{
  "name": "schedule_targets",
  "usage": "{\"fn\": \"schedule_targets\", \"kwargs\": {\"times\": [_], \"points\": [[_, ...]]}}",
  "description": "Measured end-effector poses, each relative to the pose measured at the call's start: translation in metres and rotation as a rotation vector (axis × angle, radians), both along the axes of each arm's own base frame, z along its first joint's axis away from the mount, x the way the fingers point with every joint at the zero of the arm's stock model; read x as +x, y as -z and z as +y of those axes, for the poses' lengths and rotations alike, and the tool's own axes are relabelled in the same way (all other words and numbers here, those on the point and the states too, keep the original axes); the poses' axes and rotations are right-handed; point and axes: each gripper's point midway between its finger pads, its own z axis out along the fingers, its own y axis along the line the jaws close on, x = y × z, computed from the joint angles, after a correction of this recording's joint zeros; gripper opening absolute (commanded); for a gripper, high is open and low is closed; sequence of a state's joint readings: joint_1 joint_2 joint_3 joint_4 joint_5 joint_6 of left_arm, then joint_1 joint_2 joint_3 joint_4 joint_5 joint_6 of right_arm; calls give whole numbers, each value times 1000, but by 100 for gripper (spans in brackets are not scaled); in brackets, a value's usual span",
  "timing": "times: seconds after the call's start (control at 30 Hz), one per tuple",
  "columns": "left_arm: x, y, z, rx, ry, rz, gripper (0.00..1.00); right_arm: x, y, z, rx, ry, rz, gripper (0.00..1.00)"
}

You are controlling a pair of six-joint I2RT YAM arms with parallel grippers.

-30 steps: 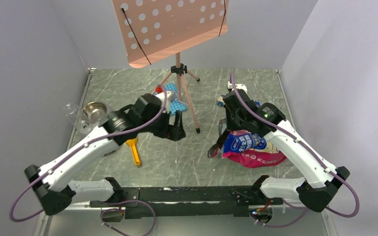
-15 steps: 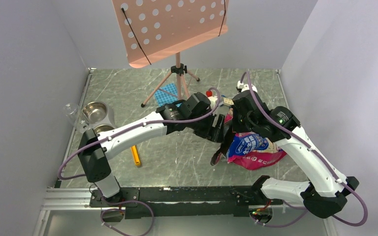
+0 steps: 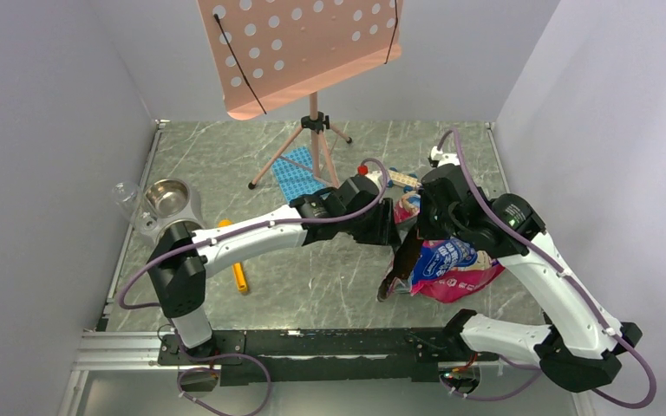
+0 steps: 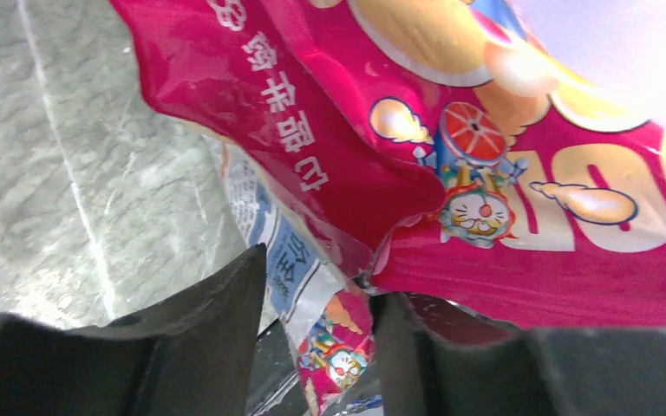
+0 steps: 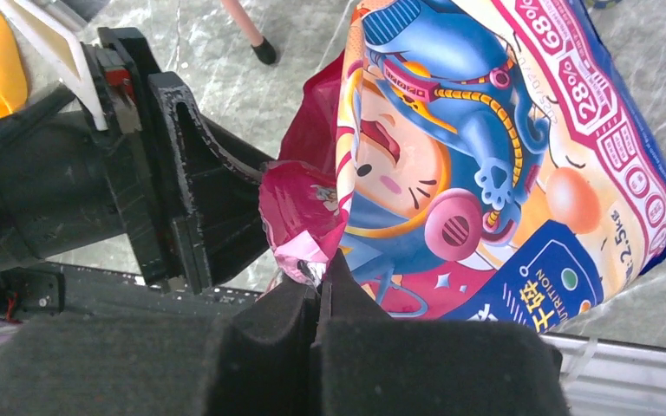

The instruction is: Serve the pet food

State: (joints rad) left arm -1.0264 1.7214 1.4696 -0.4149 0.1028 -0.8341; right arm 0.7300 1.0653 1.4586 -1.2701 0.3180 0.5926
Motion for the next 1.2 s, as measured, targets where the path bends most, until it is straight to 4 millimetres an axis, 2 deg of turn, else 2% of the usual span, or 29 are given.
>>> {"fn": "schedule_targets", "kwargs": {"times": [0.07, 0.17, 0.2, 0.3, 0.5, 0.6, 0.7, 0.9, 1.03, 1.13, 1.2], "points": [[-5, 3, -6, -27, -9, 21, 31, -4, 1, -1, 10, 2, 12, 0], [-7, -3, -13, -60, -21, 20, 4, -6, 0, -2, 27, 12, 9, 0], [-7, -4, -14, -63, -27, 18, 0, -8, 1, -2, 31, 13, 9, 0], [-5, -7, -12, -57, -40, -4, 0, -11, 4, -1, 44, 3, 9, 3], [-3, -9, 6, -8, -96, -12, 0, -12, 7, 2, 33, -46, 0, 33], [-2, -9, 15, 25, -131, 1, 0, -14, 12, 3, 9, -70, 19, 43], [-1, -8, 20, 50, -154, 6, 0, -15, 18, 2, -24, -83, 41, 48], [0, -10, 26, 76, -170, 11, 0, -19, 33, -2, -140, -97, 95, 51], [-2, -27, 29, 85, -168, 12, 0, -22, 48, -4, -313, -112, 125, 50], [-2, -43, 33, 89, -173, 10, 0, -22, 54, 0, -406, -122, 109, 42], [1, -49, 37, 94, -183, 13, 0, -19, 53, 0, -433, -108, 86, 22]]}}
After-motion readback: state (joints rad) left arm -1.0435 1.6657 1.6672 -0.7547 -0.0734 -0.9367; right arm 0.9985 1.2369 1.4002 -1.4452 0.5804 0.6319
